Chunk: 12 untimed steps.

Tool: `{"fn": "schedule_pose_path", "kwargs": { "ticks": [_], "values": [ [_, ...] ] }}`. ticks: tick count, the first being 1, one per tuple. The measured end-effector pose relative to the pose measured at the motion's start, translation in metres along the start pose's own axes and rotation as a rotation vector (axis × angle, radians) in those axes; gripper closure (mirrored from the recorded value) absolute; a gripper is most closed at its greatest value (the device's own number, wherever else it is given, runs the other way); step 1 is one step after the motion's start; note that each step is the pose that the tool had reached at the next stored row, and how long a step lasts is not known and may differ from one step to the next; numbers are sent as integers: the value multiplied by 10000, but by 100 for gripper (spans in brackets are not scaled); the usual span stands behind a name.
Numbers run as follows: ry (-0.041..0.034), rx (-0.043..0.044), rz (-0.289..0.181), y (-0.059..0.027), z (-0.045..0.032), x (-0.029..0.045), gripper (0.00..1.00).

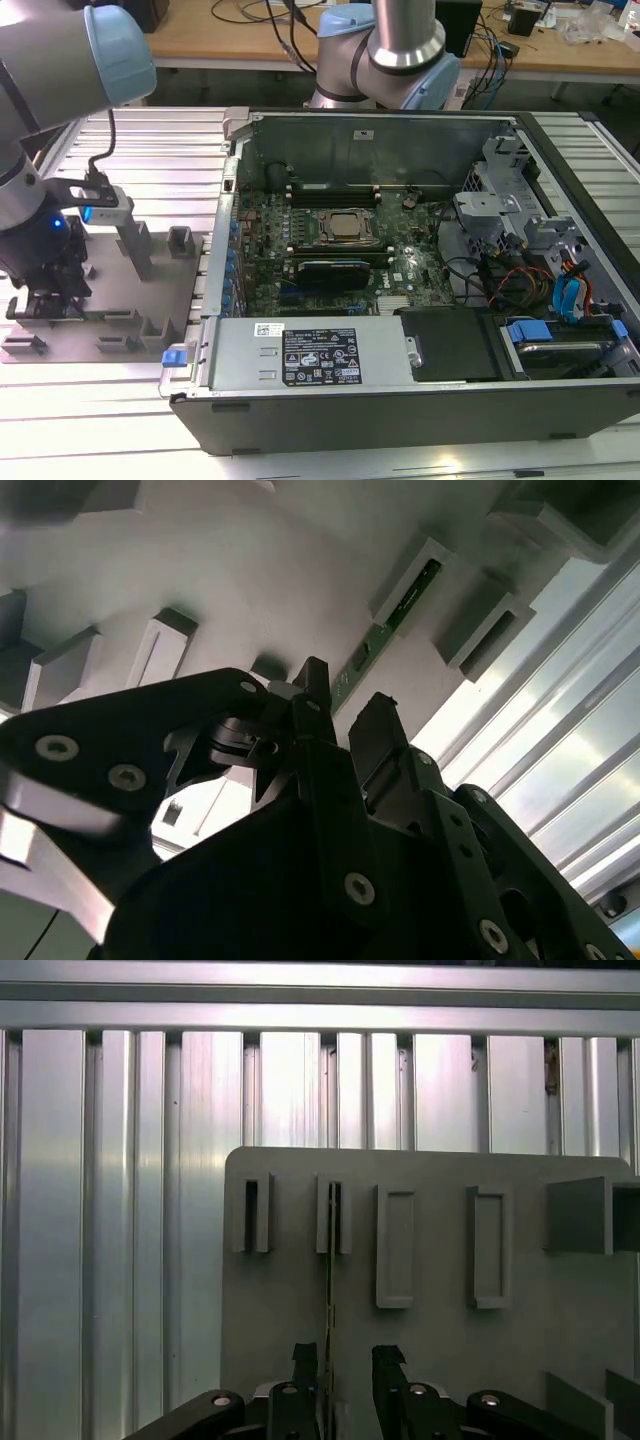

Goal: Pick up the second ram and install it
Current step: 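Pick up the second ram and move it above second insertion slot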

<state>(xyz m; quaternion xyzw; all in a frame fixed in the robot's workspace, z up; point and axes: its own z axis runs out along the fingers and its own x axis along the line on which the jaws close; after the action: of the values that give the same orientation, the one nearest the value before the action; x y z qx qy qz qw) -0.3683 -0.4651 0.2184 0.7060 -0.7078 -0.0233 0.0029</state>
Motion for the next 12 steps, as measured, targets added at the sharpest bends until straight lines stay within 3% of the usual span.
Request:
{"fn": "schedule_pose_path", "kwargs": {
  "ticks": [6,11,12],
  "values": [
    [-1,1,0,37,161,21,66],
    [-1,1,1,38,168,21,67],
    [-1,1,1,38,169,21,74]
  ]
}}
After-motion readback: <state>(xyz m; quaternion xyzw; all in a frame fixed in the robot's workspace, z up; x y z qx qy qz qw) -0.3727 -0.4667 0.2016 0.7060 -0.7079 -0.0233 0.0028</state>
